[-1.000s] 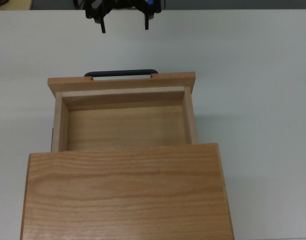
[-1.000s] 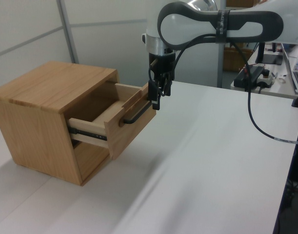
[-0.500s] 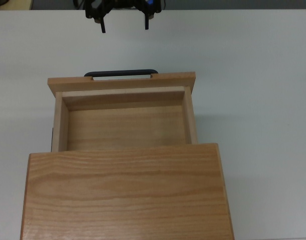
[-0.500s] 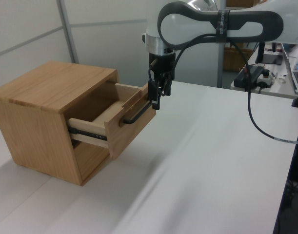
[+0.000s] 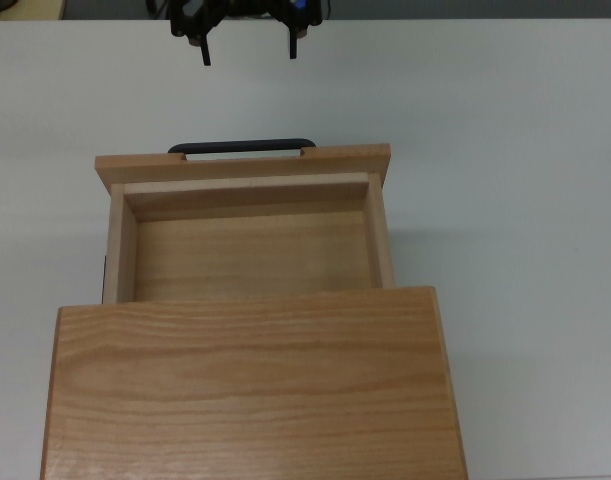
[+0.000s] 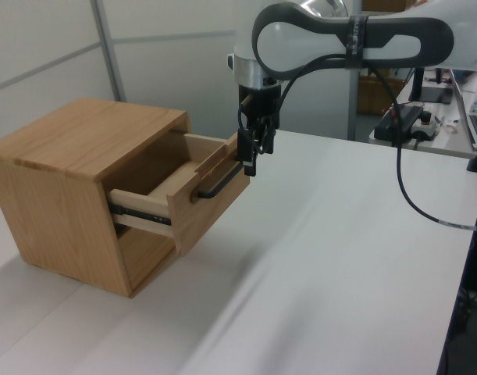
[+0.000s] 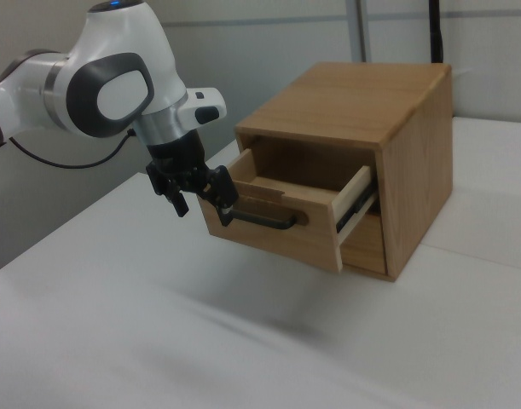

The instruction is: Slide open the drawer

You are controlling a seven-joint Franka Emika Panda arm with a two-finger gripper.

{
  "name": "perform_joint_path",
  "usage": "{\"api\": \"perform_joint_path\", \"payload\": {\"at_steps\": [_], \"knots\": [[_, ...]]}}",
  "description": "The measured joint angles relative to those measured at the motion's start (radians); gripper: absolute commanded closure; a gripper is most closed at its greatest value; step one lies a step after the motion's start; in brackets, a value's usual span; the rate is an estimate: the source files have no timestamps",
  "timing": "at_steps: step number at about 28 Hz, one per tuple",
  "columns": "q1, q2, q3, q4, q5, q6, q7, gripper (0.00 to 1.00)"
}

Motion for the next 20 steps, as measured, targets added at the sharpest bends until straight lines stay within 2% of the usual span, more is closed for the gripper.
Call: {"api": "perform_joint_path", "payload": {"at_steps": [10, 20], "knots": [[-0.001, -0.002, 0.0, 0.004, 0.0, -0.023, 0.005, 0.0], [-0.001, -0.002, 0.0, 0.065, 0.0, -0.106, 0.022, 0.0]]}}
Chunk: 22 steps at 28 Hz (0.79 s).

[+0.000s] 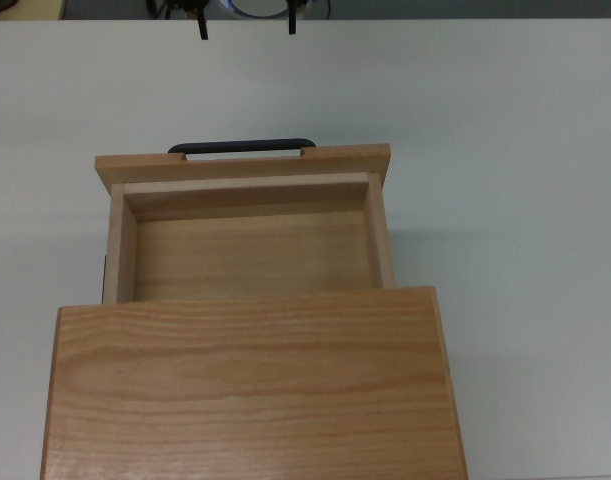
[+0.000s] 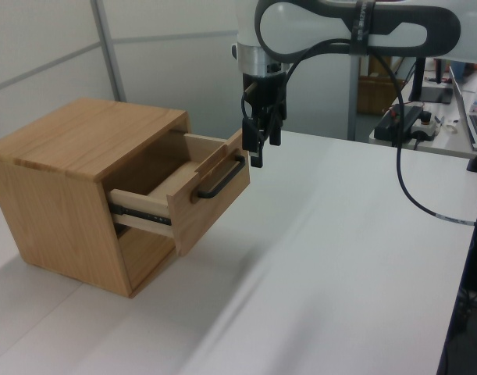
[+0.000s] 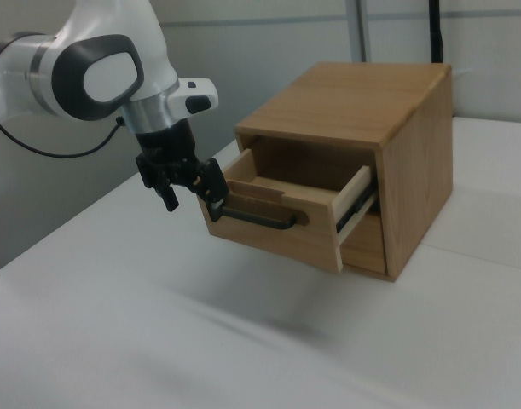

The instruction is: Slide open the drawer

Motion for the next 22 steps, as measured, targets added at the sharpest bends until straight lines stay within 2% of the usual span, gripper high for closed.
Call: {"api": "perform_joint_path", "payload": {"at_steps": [22], "knots": [[0.001, 0.002, 0.002, 0.005, 0.0, -0.002, 0.01, 0.0]]}}
